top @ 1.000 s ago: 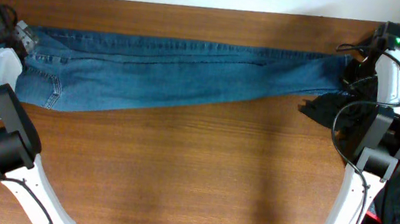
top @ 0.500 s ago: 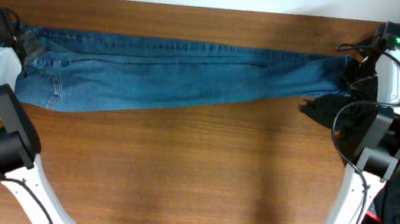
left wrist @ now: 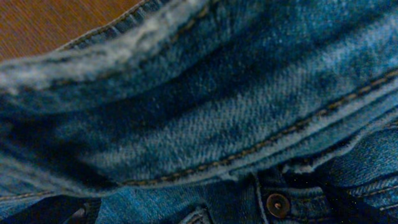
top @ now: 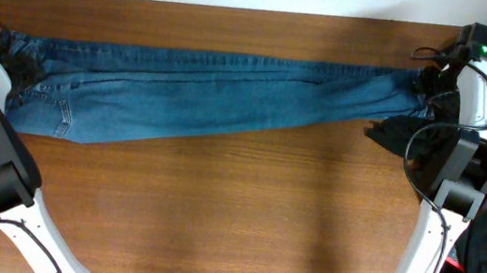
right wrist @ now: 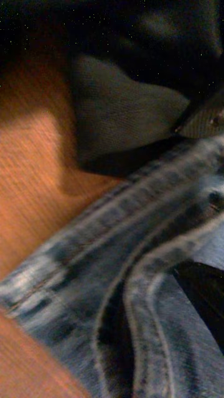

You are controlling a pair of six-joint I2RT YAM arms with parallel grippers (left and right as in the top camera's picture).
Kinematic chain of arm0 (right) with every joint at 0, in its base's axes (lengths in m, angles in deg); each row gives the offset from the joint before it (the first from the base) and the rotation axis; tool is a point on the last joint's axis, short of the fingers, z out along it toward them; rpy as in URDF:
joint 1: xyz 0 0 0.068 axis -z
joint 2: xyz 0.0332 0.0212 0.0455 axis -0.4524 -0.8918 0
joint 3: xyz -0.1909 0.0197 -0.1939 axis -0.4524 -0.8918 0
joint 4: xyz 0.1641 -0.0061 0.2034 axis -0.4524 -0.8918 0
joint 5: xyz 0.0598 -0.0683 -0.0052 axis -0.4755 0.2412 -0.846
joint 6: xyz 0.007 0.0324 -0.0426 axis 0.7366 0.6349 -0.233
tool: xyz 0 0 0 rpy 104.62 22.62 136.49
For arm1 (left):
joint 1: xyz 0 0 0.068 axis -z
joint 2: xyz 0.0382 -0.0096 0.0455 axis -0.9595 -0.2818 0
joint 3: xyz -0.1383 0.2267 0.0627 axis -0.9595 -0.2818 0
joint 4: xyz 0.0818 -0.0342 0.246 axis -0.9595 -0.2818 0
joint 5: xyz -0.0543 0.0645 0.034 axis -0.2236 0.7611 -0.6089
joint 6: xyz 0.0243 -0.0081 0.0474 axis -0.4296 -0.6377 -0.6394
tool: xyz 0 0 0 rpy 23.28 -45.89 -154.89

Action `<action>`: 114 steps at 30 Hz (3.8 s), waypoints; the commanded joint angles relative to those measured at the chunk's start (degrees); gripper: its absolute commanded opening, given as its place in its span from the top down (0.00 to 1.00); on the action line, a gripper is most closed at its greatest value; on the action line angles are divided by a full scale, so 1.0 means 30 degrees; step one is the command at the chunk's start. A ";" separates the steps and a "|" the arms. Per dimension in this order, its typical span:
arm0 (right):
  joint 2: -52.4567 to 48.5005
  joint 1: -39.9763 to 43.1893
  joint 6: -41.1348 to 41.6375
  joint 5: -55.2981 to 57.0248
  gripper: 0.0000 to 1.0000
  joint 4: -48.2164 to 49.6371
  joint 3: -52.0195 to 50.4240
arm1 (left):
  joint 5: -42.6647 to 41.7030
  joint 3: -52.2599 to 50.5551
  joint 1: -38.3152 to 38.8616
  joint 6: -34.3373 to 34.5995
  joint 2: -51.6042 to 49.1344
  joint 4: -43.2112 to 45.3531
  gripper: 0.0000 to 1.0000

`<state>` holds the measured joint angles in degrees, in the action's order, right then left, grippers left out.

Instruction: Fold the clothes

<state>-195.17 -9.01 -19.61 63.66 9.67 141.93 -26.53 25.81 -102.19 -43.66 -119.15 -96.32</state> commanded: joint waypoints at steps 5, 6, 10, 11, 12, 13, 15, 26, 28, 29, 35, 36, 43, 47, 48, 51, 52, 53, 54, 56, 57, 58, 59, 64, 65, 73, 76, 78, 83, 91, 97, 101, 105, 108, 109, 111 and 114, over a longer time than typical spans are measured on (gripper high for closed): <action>-0.0058 0.0168 -0.2244 -0.0386 0.22 0.1144 -0.0211 | 0.0015 -0.0313 -0.0729 -0.0437 -0.0940 -0.0874 0.01; -0.0124 0.0168 -0.2484 -0.0794 0.21 0.1253 -0.0211 | 0.0015 -0.0313 -0.0736 -0.0437 -0.0940 -0.0925 0.01; -0.0372 0.0175 -0.2776 -0.1392 0.20 0.1362 -0.0328 | 0.0015 -0.0313 -0.0736 -0.0437 -0.0940 -0.1122 0.01; -0.0459 0.0175 -0.2776 -0.1384 0.20 0.1362 -0.0379 | 0.0015 -0.0313 -0.0736 -0.0437 -0.0940 -0.1151 0.01; -0.0525 0.0175 -0.2776 -0.1392 0.19 0.1362 -0.0466 | 0.0015 -0.0313 -0.0729 -0.0437 -0.0940 -0.1166 0.01; -0.0597 0.0175 -0.2776 -0.1384 0.19 0.1384 -0.0597 | 0.0015 -0.0313 -0.0729 -0.0437 -0.0940 -0.1188 0.01; -0.0692 0.0182 -0.2776 -0.1464 0.18 0.1486 -0.0969 | 0.0015 -0.0313 -0.0729 -0.0437 -0.0940 -0.1209 0.01; -0.1115 -0.0022 -0.3774 -0.5370 0.43 0.1406 -0.1574 | 0.0022 -0.0313 -0.0729 -0.0437 -0.0940 -0.1195 0.01; -0.1115 -0.0073 -0.3774 -0.5362 0.44 0.1282 -0.1574 | 0.0022 -0.0313 -0.0736 -0.0437 -0.0940 -0.1195 0.01; -0.1115 -0.0073 -0.3774 -0.5362 0.46 0.1224 -0.1574 | 0.0022 -0.0313 -0.0736 -0.0437 -0.0940 -0.1188 0.01; -0.1115 -0.0087 -0.3767 -0.5355 0.47 0.0954 -0.1574 | 0.0022 -0.0313 -0.0736 -0.0437 -0.0940 -0.1137 0.01; -0.1107 -0.0087 -0.3767 -0.5355 0.47 0.0889 -0.1566 | 0.0022 -0.0313 -0.0736 -0.0444 -0.0940 -0.1129 0.01; -0.0743 -0.0087 -0.3708 -0.5508 0.47 -0.0124 -0.1559 | 0.0022 -0.0313 -0.0736 -0.0437 -0.0940 -0.1137 0.01; 0.0087 -0.0087 -0.3694 -0.4532 0.47 -0.0357 -0.1311 | 0.0015 -0.0313 -0.0736 -0.0444 -0.0940 -0.1144 0.01; 0.0350 -0.0095 -0.3708 -0.4415 0.47 -0.0291 -0.1137 | 0.0015 -0.0313 -0.0736 -0.0437 -0.0940 -0.1144 0.01; 0.1020 -0.0109 -0.3708 -0.4430 0.46 -0.0175 -0.0525 | 0.0022 -0.0313 -0.0736 -0.0444 -0.0940 -0.1144 0.01; 0.1137 -0.0109 -0.3708 -0.4444 0.45 -0.0255 -0.0299 | 0.0015 -0.0313 -0.0736 -0.0444 -0.0940 -0.1151 0.01; 0.1217 -0.0109 -0.3708 -0.4444 0.44 -0.0386 -0.0029 | 0.0022 -0.0313 -0.0736 -0.0444 -0.0940 -0.1158 0.01; 0.1253 -0.0124 -0.3708 -0.4444 0.43 -0.0554 0.0211 | 0.0022 -0.0313 -0.0736 -0.0444 -0.0940 -0.1158 0.01; 0.1253 -0.0197 -0.3708 -0.4444 0.43 -0.0787 0.0357 | 0.0015 -0.0313 -0.0736 -0.0437 -0.0940 -0.1158 0.01; 0.1253 -0.0240 -0.3708 -0.4444 0.43 -0.0874 0.0357 | 0.0015 -0.0313 -0.0736 -0.0437 -0.0940 -0.1158 0.01; 0.1253 -0.0350 -0.3716 -0.4437 0.42 -0.0962 0.0357 | 0.0015 -0.0313 -0.0736 -0.0437 -0.0940 -0.1166 0.01; 0.1253 -0.0437 -0.3723 -0.4437 0.42 -0.0984 0.0350 | 0.0022 -0.0313 -0.0736 -0.0444 -0.0940 -0.1195 0.01; 0.1297 -0.1260 -0.3796 -0.4415 0.40 -0.0714 0.0772 | 0.0022 -0.0313 -0.0736 -0.0444 -0.0940 -0.1195 0.01; 0.1297 -0.1384 -0.3789 -0.4342 0.39 -0.0670 0.0867 | 0.0022 -0.0313 -0.0736 -0.0444 -0.0940 -0.1202 0.01; 0.1290 -0.2106 -0.3781 -0.3388 0.32 -0.0627 0.1071 | 0.0022 -0.0313 -0.0736 -0.0444 -0.0940 -0.1202 0.01; 0.1290 -0.2098 -0.3774 -0.2805 0.31 -0.0663 0.1064 | 0.0022 -0.0313 -0.0736 -0.0444 -0.0940 -0.1202 0.01; 0.1290 -0.2084 -0.3774 -0.2113 0.30 -0.0663 0.1064 | 0.0022 -0.0313 -0.0736 -0.0444 -0.0940 -0.1202 0.01; 0.1290 -0.2055 -0.3738 0.1676 0.26 -0.0685 0.1064 | 0.0022 -0.0313 -0.0736 -0.0444 -0.0940 -0.1231 0.01; 0.1290 -0.1428 -0.1967 0.4991 0.20 -0.1843 0.1078 | 0.0022 -0.0313 -0.0736 -0.0444 -0.0940 -0.1290 0.01; 0.1297 -0.1093 -0.4116 0.1588 0.12 -0.0780 0.2667 | 0.0015 -0.0313 -0.0736 -0.0444 -0.0940 -0.1297 0.01; 0.1290 -0.1093 -0.5807 0.0481 0.07 0.0772 0.3162 | 0.0022 -0.0313 -0.0736 -0.0444 -0.0940 -0.1494 0.01; 0.0823 -0.1078 -0.7278 -0.0291 0.07 0.1632 0.3082 | 0.0022 -0.0313 -0.0736 -0.0444 -0.0940 -0.1676 0.01; 0.0401 -0.1078 -0.8444 -0.1661 0.06 0.1821 0.3082 | 0.0022 -0.0313 -0.0736 -0.0444 -0.0933 -0.1698 0.01; 0.0197 -0.1078 -0.8582 -0.1829 0.05 0.1836 0.3082 | 0.0015 -0.0313 -0.0736 -0.0444 -0.0940 -0.1712 0.01; -0.0197 -0.1078 -0.8575 -0.1836 0.00 0.1989 0.3067 | 0.0022 -0.0313 -0.0736 -0.0444 -0.0940 -0.1865 0.01; -0.0517 -0.1056 -0.8779 -0.1887 0.01 0.2091 0.3009 | 0.0022 -0.0313 -0.0736 -0.0444 -0.0940 -0.1996 0.01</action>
<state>-194.34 -12.04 -43.81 59.86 15.68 150.32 -28.61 26.38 -103.06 -43.64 -119.15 -99.62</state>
